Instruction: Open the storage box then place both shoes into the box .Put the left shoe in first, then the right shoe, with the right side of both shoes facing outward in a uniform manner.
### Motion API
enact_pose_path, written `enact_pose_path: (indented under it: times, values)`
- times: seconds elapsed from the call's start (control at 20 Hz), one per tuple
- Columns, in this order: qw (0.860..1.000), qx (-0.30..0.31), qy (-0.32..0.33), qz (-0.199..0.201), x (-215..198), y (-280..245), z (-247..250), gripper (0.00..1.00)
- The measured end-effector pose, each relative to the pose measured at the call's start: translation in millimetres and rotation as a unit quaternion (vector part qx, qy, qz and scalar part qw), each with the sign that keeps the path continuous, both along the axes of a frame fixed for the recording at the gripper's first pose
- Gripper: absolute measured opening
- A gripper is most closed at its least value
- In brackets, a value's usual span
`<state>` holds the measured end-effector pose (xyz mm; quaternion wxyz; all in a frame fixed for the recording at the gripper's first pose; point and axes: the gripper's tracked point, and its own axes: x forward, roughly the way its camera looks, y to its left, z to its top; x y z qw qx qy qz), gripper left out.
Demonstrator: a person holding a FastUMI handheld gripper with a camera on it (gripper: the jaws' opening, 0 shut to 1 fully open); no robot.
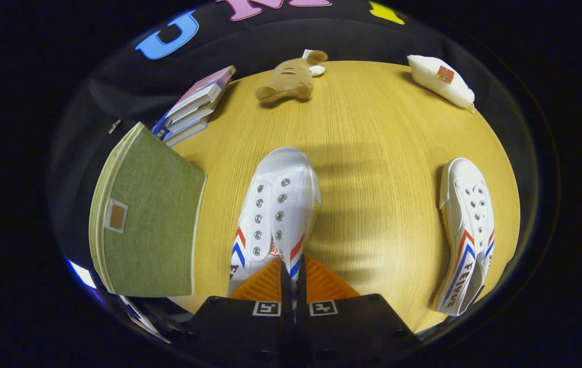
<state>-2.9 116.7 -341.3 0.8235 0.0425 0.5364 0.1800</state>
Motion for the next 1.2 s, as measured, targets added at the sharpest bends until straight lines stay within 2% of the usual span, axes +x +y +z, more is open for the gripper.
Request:
enact_pose_path:
  times: [0.2, 0.4, 0.6, 0.85, 1.0, 1.2]
  values:
    - [0.998, 0.023, -0.009, -0.055, -10.1, 6.6, 48.3, 0.05]
    - [0.996, 0.03, -0.048, -0.075, -19.3, 16.8, 107.5, 0.05]
    - [0.994, 0.041, -0.073, -0.066, -33.7, 47.2, 155.4, 0.05]
    - [0.99, 0.1, -0.079, -0.055, -43.3, 110.0, 201.9, 0.05]
    - [0.989, 0.123, -0.067, -0.038, -46.8, 150.1, 208.5, 0.05]
    - [0.992, 0.121, -0.045, -0.003, -54.9, 201.9, 189.2, 0.05]
